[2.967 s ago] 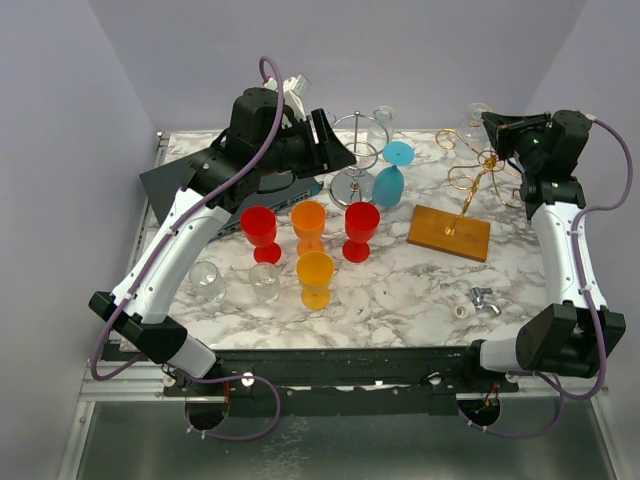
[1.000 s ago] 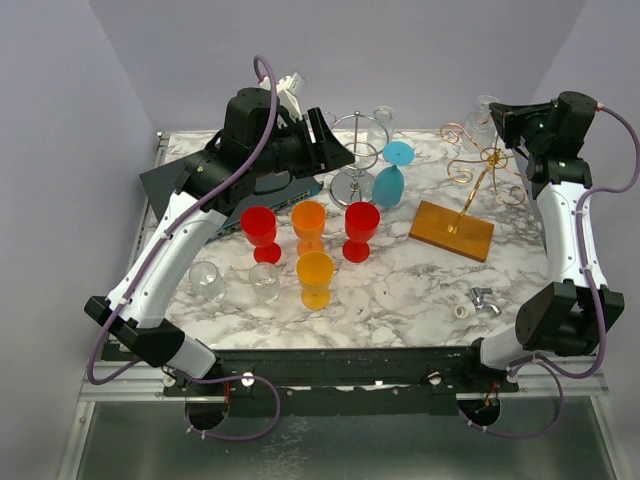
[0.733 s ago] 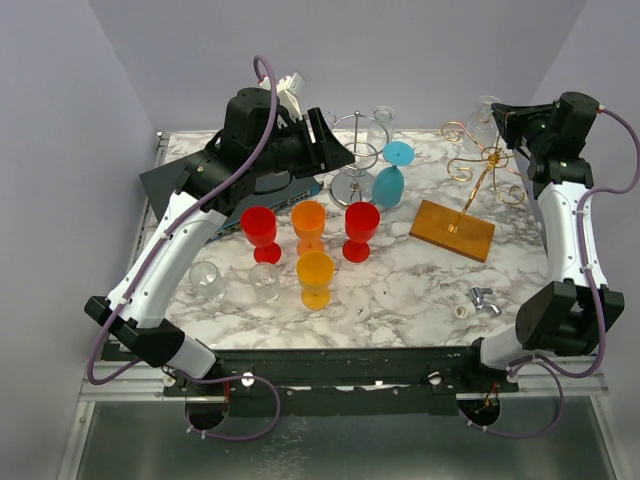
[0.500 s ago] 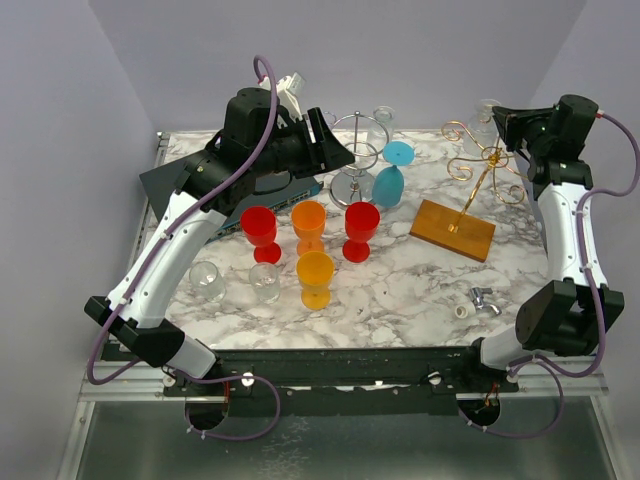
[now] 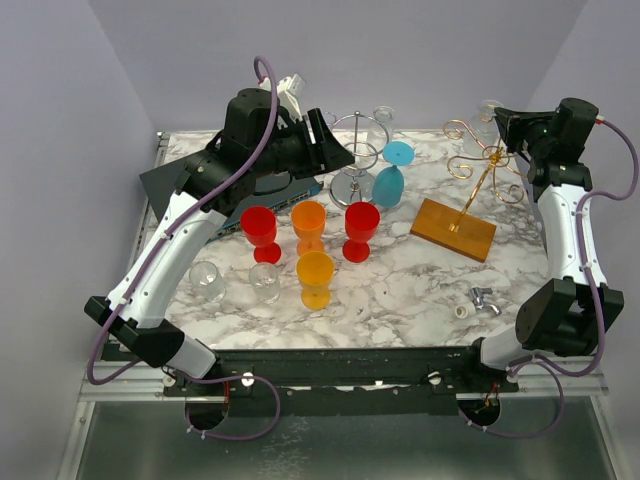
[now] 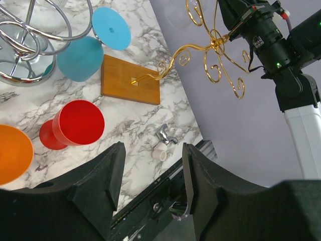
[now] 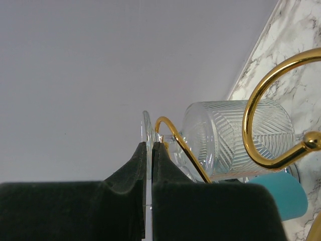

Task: Take the wine glass off the wine glass rack
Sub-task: Pick up the wine glass from the wine rack.

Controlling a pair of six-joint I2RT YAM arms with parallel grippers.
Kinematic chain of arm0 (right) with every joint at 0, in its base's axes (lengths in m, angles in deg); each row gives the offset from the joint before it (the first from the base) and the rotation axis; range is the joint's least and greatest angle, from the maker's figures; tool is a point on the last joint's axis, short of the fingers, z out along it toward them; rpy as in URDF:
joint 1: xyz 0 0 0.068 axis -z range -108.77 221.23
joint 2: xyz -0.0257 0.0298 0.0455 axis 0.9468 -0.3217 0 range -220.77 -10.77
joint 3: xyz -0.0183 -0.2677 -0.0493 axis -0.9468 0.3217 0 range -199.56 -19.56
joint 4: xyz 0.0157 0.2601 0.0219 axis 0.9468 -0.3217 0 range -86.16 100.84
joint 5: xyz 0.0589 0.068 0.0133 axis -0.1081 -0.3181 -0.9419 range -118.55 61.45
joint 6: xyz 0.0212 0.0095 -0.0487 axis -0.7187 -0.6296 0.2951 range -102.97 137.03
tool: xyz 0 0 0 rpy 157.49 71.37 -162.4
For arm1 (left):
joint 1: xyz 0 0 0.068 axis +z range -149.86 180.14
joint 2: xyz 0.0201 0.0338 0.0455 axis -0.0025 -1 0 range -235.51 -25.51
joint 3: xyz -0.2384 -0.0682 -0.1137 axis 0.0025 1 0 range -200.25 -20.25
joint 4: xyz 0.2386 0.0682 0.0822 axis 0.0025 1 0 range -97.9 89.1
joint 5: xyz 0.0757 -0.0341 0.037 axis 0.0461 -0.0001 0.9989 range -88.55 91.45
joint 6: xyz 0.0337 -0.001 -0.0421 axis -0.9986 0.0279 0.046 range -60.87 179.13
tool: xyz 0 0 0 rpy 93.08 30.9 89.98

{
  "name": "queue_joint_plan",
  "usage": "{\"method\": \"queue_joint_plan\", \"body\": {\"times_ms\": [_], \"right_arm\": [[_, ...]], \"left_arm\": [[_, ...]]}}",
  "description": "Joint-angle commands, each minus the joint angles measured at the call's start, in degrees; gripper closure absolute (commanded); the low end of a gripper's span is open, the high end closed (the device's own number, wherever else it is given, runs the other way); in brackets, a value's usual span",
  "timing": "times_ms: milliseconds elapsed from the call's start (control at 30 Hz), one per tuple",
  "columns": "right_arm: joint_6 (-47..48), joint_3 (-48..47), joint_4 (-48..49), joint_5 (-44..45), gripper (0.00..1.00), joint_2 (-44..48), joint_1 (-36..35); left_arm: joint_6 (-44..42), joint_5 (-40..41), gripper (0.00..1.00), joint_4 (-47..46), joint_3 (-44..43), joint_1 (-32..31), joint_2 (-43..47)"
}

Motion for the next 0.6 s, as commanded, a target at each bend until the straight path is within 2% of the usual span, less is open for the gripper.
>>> {"method": "queue_joint_plan", "body": {"times_ms": [0,567], "right_arm": [[-0.63,-0.04,2.73,2.21,0.99,2.03,1.27],[0.49,-1.75,3.04,3.58,0.99,2.55,1.42]], "left_arm": [[0.07,0.04,0.45,-1.14,0.35,0.4,1.89],[0.07,0.04,0.45,-1.19,0.61,0.57,1.94]]}}
